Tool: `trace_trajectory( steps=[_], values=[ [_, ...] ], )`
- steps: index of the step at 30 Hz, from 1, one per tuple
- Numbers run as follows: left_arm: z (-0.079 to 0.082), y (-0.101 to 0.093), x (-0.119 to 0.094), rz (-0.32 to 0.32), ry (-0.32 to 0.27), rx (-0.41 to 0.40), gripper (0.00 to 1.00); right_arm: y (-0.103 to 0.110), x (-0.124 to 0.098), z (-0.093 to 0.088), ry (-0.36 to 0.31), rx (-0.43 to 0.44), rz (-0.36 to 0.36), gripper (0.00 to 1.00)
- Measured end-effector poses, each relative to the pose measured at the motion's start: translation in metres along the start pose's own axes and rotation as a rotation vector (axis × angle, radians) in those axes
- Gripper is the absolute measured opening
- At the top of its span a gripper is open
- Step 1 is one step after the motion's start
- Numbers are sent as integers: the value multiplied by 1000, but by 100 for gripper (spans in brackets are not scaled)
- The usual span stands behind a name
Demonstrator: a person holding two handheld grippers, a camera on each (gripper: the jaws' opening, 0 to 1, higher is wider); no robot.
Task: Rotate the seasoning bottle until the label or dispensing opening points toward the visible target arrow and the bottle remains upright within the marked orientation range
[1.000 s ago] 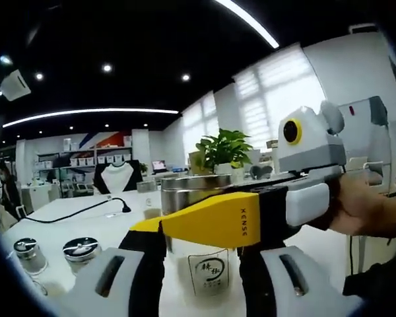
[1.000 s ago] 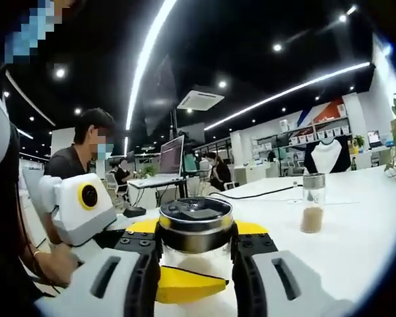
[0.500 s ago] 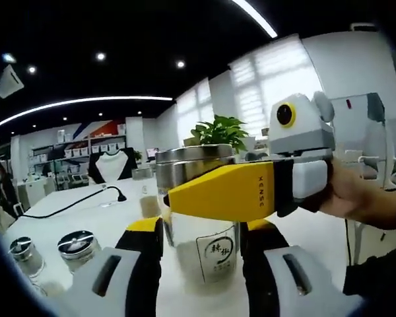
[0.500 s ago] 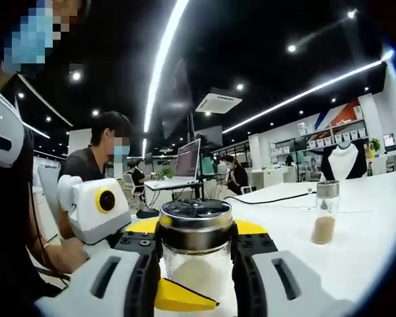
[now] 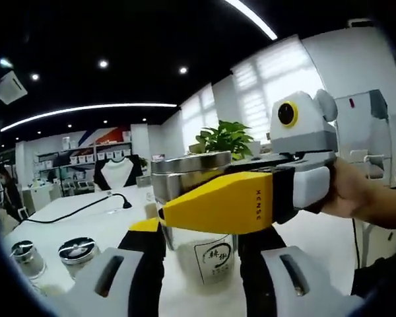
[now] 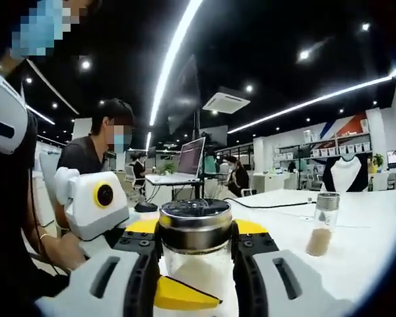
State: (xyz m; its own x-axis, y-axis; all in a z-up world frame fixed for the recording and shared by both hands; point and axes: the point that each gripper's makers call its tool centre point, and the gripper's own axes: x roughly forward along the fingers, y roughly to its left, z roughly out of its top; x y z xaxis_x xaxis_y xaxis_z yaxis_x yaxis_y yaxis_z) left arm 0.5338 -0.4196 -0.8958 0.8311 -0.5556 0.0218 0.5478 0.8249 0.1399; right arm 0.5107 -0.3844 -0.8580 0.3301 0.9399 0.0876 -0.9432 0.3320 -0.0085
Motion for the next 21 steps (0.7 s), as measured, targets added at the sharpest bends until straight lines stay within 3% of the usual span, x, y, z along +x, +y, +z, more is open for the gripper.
trace_trajectory(
  steps=[4,10,21],
  values=[
    [-2,7,-1,53,-7,13,44,-4,1,0,-6,8,-13,38],
    [-2,14,1,69,-13,12,44,-11,5,0,-21,47,-13,38],
    [-17,28,10,115,29,-6,44,-23,17,-13,47,17,-20,38]
  ],
)
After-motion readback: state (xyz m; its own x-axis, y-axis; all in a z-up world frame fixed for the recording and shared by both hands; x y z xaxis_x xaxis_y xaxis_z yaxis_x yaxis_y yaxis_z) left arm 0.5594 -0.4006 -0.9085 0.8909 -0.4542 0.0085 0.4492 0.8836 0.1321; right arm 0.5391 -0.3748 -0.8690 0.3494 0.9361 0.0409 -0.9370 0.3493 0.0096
